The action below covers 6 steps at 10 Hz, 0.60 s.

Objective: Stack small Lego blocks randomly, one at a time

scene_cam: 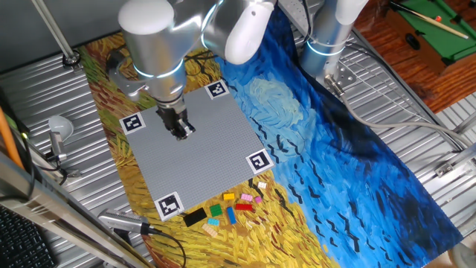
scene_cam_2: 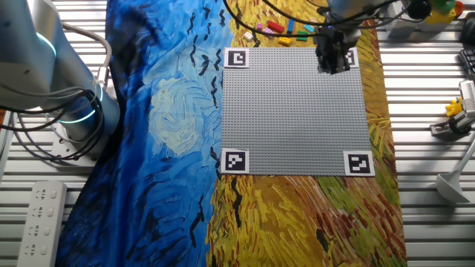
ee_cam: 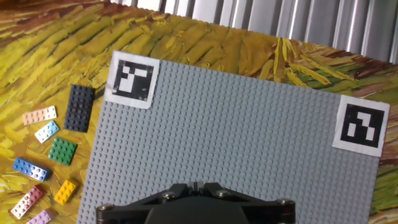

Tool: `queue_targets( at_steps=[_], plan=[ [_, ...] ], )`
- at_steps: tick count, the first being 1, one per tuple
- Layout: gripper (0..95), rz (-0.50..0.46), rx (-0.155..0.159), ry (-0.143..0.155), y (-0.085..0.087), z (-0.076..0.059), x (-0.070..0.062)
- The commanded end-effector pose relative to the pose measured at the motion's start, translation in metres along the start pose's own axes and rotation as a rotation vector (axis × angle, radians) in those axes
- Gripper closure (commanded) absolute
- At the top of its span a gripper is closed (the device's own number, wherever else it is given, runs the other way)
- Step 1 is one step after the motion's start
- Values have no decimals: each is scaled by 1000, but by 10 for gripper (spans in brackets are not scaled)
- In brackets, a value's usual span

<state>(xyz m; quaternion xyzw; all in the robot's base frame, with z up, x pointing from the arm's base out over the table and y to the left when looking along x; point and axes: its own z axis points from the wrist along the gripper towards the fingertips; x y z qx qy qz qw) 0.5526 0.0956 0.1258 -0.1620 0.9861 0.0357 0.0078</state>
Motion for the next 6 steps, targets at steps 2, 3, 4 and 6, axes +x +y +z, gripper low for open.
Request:
queue_targets(
  at_steps=[2, 3, 4, 6],
  plan=[
    [950, 69, -12, -15, 43, 24, -17],
    [950, 106, -8, -18, 63, 27, -22],
    [950, 128, -5, -15, 71, 27, -25],
    [950, 83, 7, -19, 71, 27, -25]
  ],
)
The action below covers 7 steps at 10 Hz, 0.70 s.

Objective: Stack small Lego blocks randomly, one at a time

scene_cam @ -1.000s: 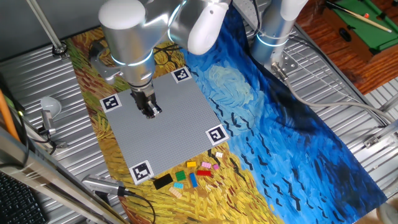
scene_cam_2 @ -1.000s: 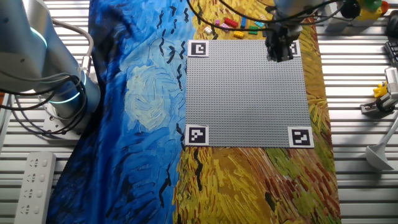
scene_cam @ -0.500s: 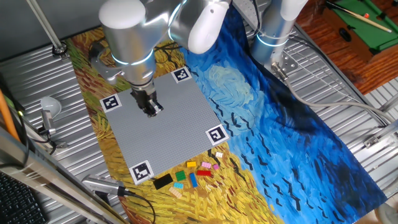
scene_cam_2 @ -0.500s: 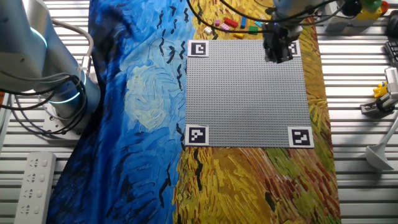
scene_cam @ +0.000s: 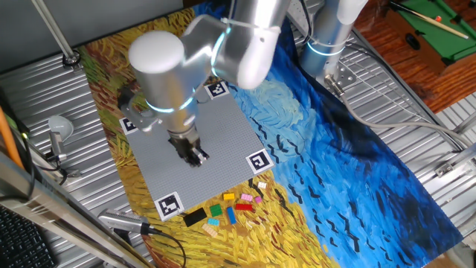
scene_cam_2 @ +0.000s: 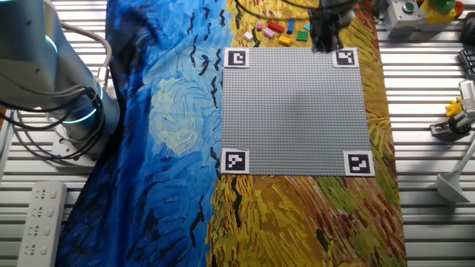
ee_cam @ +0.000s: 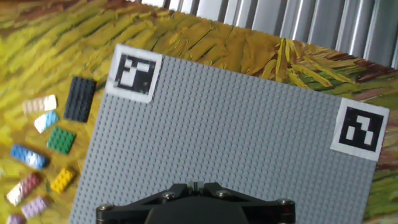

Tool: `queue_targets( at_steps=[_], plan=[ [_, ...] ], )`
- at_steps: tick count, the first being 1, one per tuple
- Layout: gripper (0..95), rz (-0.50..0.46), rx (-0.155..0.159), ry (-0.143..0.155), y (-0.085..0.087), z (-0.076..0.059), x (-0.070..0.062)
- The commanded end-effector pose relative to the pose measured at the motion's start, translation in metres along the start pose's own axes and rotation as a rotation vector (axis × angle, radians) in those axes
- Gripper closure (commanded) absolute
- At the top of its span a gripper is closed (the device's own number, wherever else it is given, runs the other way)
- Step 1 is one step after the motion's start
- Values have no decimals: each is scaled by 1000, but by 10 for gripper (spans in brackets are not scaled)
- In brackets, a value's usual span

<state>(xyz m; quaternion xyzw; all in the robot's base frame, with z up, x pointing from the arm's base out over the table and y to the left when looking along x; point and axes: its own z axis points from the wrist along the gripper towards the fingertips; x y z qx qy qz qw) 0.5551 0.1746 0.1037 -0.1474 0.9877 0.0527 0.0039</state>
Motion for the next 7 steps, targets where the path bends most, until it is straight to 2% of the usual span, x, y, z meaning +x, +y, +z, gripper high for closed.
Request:
queue_targets(
  at_steps=[1, 3, 5, 7],
  plan=[
    [950, 12, 43, -23, -1, -1, 2],
    [950, -51, 39, -9, -1, -1, 2],
    [950, -8, 31, -5, -2, -1, 2],
    [950, 45, 20, -19, 10, 12, -11]
  ],
)
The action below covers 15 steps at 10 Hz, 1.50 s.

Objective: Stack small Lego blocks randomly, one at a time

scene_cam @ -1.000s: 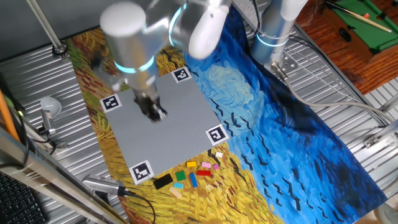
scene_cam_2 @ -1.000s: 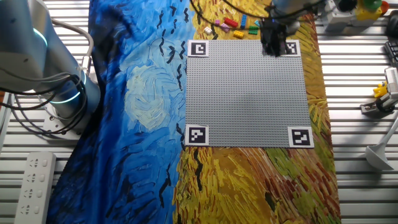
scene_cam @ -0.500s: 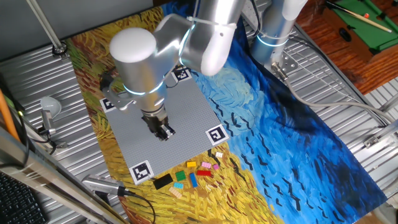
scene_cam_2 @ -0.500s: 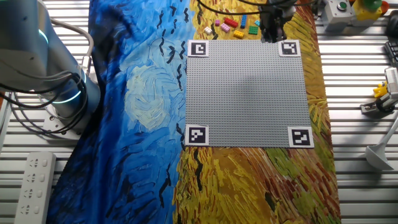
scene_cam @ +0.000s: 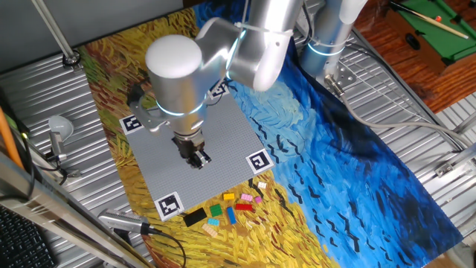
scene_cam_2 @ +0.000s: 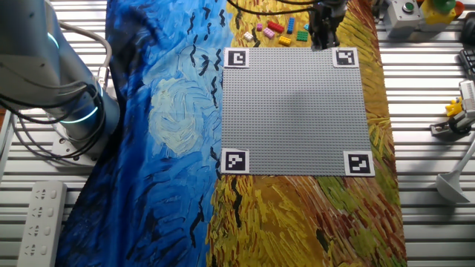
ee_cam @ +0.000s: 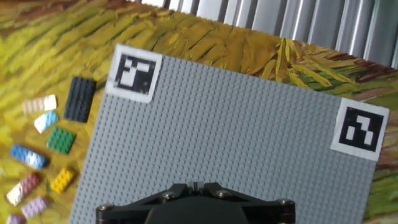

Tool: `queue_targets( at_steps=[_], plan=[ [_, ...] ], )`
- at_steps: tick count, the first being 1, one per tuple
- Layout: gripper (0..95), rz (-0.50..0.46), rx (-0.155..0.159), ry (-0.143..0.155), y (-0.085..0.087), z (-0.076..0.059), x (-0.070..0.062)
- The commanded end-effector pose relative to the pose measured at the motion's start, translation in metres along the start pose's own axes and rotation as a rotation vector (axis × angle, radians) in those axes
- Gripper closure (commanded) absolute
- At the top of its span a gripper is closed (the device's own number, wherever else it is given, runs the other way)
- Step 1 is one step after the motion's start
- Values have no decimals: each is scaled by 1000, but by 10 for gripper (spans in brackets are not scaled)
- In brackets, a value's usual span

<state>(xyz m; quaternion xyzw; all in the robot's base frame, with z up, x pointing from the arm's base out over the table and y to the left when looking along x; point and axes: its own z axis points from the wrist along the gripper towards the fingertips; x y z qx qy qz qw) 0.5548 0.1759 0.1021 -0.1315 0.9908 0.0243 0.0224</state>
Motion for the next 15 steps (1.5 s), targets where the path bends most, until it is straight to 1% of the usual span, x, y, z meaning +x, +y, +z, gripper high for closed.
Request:
queue_targets(
  at_steps=[1, 3, 4, 5, 7, 8, 9, 11, 12, 13, 14, 15],
  plan=[
    [950, 32, -45, 4, 18, 17, -19],
    [950, 62, -50, -3, 38, 27, -39],
    [950, 79, -58, -4, 46, 31, -46],
    [950, 88, -56, -5, 53, 34, -51],
    [950, 22, -43, 3, 53, 34, -51],
    [950, 5, -36, 13, 53, 34, -51],
    [950, -8, -32, 16, 53, 34, -51],
    [950, -6, -34, 22, 53, 34, -51],
    [950, 18, -36, 23, 52, 34, -50],
    [950, 25, -37, 20, 54, 35, -51],
    [950, 36, -37, 14, 58, 40, -55],
    [760, 50, -35, 11, 61, 44, -59]
  ],
)
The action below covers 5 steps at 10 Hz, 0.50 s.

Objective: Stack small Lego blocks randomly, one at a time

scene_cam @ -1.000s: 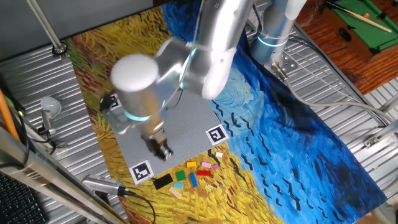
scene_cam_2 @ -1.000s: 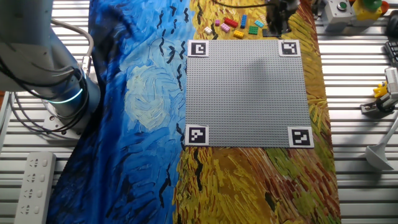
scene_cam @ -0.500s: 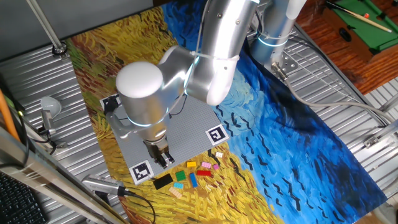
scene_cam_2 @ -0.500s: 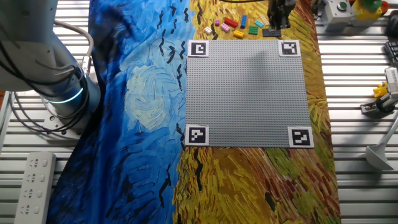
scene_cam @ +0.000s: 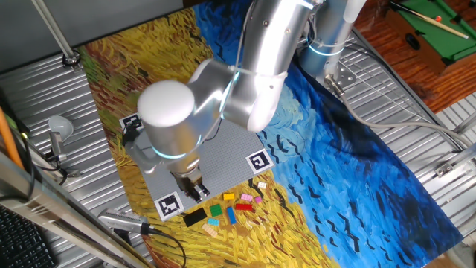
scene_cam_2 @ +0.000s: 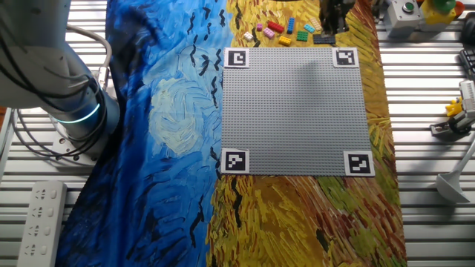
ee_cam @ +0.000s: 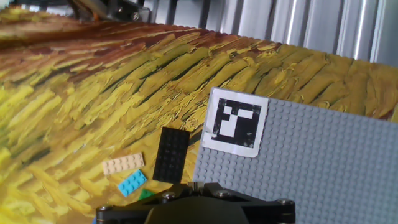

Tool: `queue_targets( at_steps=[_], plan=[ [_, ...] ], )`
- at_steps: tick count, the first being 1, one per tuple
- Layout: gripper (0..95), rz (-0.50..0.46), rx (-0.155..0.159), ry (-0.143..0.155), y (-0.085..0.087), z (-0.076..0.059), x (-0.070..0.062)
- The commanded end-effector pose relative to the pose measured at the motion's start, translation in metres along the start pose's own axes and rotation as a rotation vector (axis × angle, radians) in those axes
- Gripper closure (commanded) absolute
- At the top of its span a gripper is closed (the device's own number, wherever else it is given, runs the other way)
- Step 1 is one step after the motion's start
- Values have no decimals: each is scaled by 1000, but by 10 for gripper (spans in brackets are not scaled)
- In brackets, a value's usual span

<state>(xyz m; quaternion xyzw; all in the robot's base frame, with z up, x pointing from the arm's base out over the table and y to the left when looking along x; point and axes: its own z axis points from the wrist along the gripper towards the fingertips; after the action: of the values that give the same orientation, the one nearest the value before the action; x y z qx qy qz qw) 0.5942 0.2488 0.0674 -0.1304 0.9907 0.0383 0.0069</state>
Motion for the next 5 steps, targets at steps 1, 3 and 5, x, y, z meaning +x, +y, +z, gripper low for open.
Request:
queue_targets(
  at_steps=[1, 3, 5],
  plan=[
    [760, 51, -4, -24, 6, 8, -7],
    [760, 56, -9, -33, 9, 11, -9],
    [760, 70, -10, -36, 10, 13, -10]
  ],
)
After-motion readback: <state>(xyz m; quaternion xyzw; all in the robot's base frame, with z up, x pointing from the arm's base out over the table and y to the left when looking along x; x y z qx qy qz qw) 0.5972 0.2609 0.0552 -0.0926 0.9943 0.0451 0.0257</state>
